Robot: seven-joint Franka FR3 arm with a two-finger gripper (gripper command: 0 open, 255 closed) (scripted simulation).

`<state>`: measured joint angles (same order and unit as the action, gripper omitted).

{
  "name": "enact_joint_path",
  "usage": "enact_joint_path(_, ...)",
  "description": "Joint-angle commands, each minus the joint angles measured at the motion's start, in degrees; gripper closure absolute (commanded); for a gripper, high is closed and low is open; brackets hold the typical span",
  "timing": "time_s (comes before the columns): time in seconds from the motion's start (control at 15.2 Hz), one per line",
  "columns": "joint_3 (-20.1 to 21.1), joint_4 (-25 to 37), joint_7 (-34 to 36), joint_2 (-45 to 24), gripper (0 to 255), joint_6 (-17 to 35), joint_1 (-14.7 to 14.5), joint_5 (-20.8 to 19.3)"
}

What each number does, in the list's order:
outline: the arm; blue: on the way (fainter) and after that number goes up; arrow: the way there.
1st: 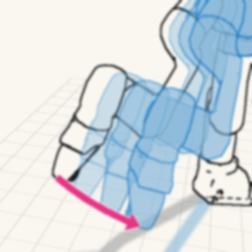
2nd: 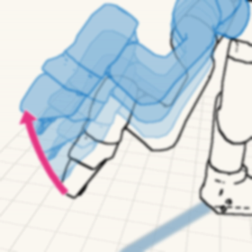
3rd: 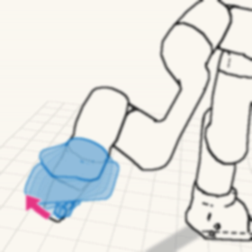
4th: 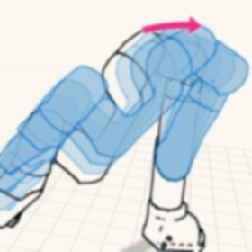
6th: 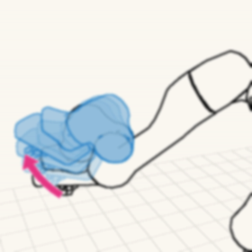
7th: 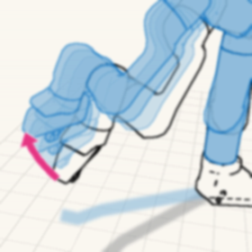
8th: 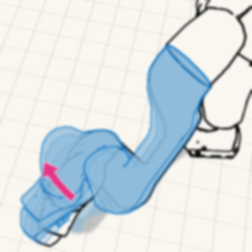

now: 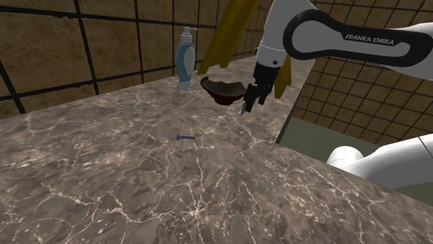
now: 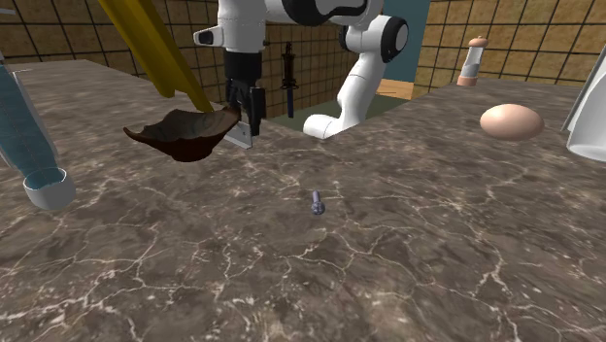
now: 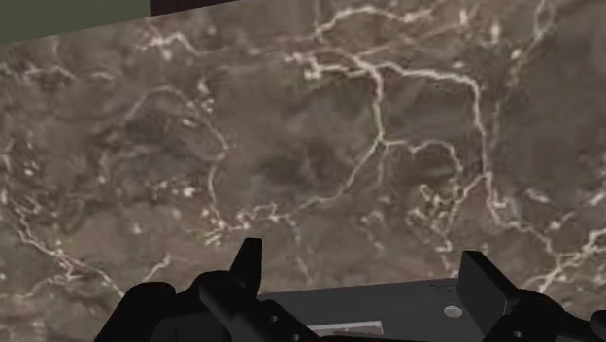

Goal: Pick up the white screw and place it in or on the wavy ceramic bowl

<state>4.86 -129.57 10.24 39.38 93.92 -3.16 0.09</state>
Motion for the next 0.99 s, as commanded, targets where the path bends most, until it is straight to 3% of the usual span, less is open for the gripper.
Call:
enact_joint_path(0.0, 2.72, 2.42, 3.49, -2.17, 0, -0.75, -0.81, 1.72)
enact_joint_path(0.53, 11.52, 12.08, 15.32, -11.56, 0, -2.31, -2.73, 5.98)
enact_joint_path(0.92, 18.0, 22.16, 24.69, -21.03, 0, -3.62, -3.72, 6.81)
